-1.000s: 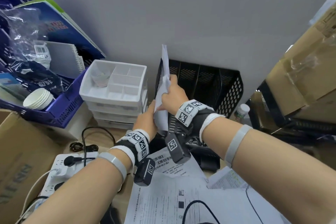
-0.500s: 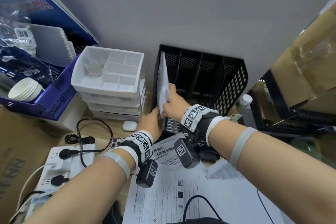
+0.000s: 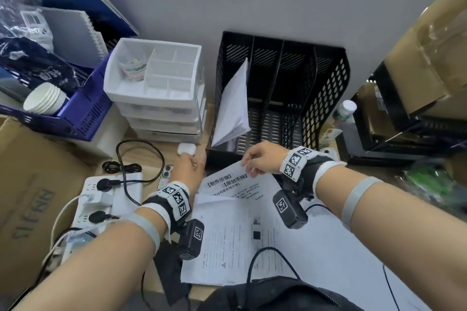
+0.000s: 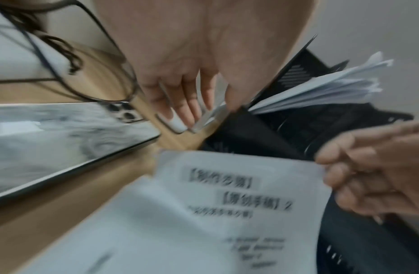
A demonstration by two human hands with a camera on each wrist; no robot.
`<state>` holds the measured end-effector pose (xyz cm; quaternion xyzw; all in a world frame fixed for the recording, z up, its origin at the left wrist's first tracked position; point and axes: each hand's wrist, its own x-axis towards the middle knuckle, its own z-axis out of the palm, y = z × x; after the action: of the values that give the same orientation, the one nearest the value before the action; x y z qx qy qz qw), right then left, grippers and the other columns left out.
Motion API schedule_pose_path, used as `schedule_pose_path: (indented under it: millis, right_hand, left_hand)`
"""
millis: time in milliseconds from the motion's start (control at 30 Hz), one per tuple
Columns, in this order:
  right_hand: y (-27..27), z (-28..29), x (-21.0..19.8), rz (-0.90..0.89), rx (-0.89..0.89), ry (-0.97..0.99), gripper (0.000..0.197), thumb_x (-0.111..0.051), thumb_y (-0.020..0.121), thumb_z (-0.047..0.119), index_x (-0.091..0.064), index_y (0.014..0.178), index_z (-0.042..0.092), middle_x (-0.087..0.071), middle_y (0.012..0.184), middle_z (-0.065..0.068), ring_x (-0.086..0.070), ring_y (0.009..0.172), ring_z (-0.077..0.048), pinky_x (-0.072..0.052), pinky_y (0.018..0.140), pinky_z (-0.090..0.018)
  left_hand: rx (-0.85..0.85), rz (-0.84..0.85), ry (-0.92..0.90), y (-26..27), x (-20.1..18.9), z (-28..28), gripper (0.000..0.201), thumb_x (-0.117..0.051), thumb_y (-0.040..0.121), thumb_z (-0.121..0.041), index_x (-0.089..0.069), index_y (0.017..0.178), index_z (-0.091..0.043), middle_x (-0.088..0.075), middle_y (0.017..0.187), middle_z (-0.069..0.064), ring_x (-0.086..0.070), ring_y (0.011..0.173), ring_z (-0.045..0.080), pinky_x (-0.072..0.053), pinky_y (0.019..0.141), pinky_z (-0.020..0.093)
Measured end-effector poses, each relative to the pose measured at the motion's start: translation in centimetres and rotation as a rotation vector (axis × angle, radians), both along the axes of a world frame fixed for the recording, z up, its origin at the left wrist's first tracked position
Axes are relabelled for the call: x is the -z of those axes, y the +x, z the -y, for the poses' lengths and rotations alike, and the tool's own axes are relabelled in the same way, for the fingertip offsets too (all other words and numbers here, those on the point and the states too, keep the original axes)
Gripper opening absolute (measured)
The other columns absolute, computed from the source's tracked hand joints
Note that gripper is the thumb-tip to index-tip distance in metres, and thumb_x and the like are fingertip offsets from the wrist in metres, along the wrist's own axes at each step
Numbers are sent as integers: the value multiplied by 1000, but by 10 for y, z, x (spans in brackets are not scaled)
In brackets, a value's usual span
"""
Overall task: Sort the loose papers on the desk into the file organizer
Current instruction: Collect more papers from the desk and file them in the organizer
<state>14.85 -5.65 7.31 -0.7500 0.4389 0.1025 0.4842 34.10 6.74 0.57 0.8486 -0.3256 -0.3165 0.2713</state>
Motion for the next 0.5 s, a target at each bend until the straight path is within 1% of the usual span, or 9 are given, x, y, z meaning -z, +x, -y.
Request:
schedule_pose_path:
  millis: [67,133,200,233,300,367,433,467,500]
  right_hand:
    - [-18,-13,18,-85,-68,31,18,-58,89,12,-72,96,17,-76,92,0,-75,78,-15,-57,72,-31]
    - [-34,-25,36,-150,-99,17,18,-61,88,15,-73,100,21,-74,99,0,-74,85,-16,-56,79,-32]
    - [-51,-36,54,-222,-114,-44,24,-62,87,17,-71,107,24,-71,108,0,-69,97,-18,-55,87,-31]
    - [-60,-43,62,-259,-108,-75,27,-61,86,18,-70,111,26,-69,112,1,-66,101,-18,-54,89,-31]
    - [-78,-55,77,-311,-48,-117,34,-59,86,17,-65,118,28,-65,118,1,-63,105,-20,-53,91,-31]
    - [-97,-65,88,-341,4,-139,42,-59,84,16,-59,125,28,-61,125,-1,-60,111,-22,-49,96,-31]
    - [-113,-73,98,-348,16,-137,51,-60,82,15,-53,130,28,-55,133,-3,-55,119,-23,-45,101,-32]
    - [-119,-76,100,-343,22,-142,54,-60,81,15,-51,132,28,-53,136,-4,-53,121,-23,-44,102,-33]
    - [-123,-79,101,-337,31,-150,56,-61,81,16,-48,134,29,-51,137,-5,-53,122,-23,-43,103,-34]
  left_hand:
    - [68,-62,140,-1,15,-18,19,-63,95,-26,-50,103,-16,-67,109,15,-61,91,28,-47,81,33]
    - [113,-113,223,-4,23,-33,34,-69,91,-29,-48,113,-15,-66,106,11,-64,98,30,-48,86,36]
    - [170,-108,300,-11,29,-43,50,-73,89,-29,-44,124,-10,-64,111,11,-64,107,33,-49,92,39]
    - [187,-88,326,-14,32,-48,53,-74,88,-27,-42,126,-8,-64,114,12,-63,109,34,-50,93,40]
    - [198,-56,369,-18,38,-55,52,-74,87,-21,-42,126,-7,-64,118,14,-64,106,33,-51,91,39]
    - [230,-31,415,-20,41,-61,51,-71,89,-17,-45,132,-11,-63,125,13,-61,105,31,-50,88,35]
    - [296,5,442,-20,45,-67,53,-67,91,-18,-49,141,-13,-61,137,11,-60,116,31,-47,98,34]
    - [315,11,430,-19,44,-69,51,-66,92,-20,-53,141,-13,-61,138,11,-60,119,31,-46,101,34]
    - [320,1,401,-20,43,-70,45,-63,93,-22,-58,137,-13,-64,135,11,-61,116,30,-47,99,33]
